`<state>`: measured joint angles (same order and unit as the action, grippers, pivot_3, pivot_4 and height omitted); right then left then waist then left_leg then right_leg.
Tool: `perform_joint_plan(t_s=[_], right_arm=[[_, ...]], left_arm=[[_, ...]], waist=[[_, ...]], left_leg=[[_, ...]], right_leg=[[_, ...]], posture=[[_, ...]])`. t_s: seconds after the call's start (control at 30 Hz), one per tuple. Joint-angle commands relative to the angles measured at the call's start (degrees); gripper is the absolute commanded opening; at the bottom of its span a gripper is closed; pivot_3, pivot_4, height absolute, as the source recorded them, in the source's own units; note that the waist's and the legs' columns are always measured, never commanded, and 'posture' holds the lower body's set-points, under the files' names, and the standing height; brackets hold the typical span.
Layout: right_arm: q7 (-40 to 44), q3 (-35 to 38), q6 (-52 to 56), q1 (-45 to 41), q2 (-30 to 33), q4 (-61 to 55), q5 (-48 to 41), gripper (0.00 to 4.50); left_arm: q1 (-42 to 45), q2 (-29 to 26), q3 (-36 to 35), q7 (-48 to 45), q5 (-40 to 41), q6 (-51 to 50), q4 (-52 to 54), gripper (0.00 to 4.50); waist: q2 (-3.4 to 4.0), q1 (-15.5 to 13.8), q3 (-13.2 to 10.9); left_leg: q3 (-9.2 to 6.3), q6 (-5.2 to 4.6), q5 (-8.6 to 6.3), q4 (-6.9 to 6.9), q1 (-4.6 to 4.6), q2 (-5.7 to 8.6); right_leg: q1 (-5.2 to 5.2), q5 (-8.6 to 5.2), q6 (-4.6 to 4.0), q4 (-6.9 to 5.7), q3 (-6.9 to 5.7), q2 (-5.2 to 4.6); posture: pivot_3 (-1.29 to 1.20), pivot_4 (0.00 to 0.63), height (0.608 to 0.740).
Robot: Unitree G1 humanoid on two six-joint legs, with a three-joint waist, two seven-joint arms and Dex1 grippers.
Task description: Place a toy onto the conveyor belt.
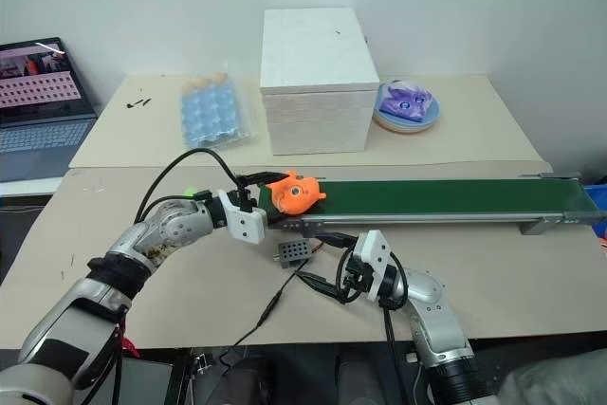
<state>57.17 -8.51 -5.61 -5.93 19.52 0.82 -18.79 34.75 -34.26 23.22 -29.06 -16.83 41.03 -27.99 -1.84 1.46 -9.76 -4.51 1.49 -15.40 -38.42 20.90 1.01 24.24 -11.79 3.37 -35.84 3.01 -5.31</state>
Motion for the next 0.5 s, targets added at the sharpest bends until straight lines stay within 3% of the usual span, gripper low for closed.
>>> perform_joint_plan(t_s=[0.03,0.27,0.5], right_arm=[[-0.3,0.6,-0.7,-0.3,0.0,-1.5,-0.6,4.5],[-0.4,0.3,-0.7,-0.9,-0.3,-0.6,-0.5,4.5],[-0.1,0.6,-0.9,-1.6,-0.2,0.3,-0.5,4.5]], left_arm=[[-3.9,-1.7,-4.9,-12.1,18.1,-14.0,12.8,4.02],[-5.3,-1.0,-15.0,-18.3,39.2,-40.2,25.2,4.02],[-2.5,-2.1,-26.9,-22.7,57.1,-61.1,25.9,4.02]], waist=[[0.0,0.1,0.0],[0.01,0.0,0.0],[0.01,1.0,0.0]], left_leg=[[0.0,0.0,0.0,-0.01,-0.01,0.0],[-0.03,-0.06,-0.03,-0.33,-0.01,-0.01],[-0.04,-0.06,-0.03,-0.35,-0.07,-0.01]], right_leg=[[0.0,0.0,0.0,0.0,0.01,0.0],[-0.09,-0.01,0.01,-0.15,0.01,0.02],[-0.11,-0.01,0.0,-0.22,0.02,0.04]], posture=[[0.0,0.15,0.74],[0.0,0.15,0.74],[0.0,0.15,0.74]])
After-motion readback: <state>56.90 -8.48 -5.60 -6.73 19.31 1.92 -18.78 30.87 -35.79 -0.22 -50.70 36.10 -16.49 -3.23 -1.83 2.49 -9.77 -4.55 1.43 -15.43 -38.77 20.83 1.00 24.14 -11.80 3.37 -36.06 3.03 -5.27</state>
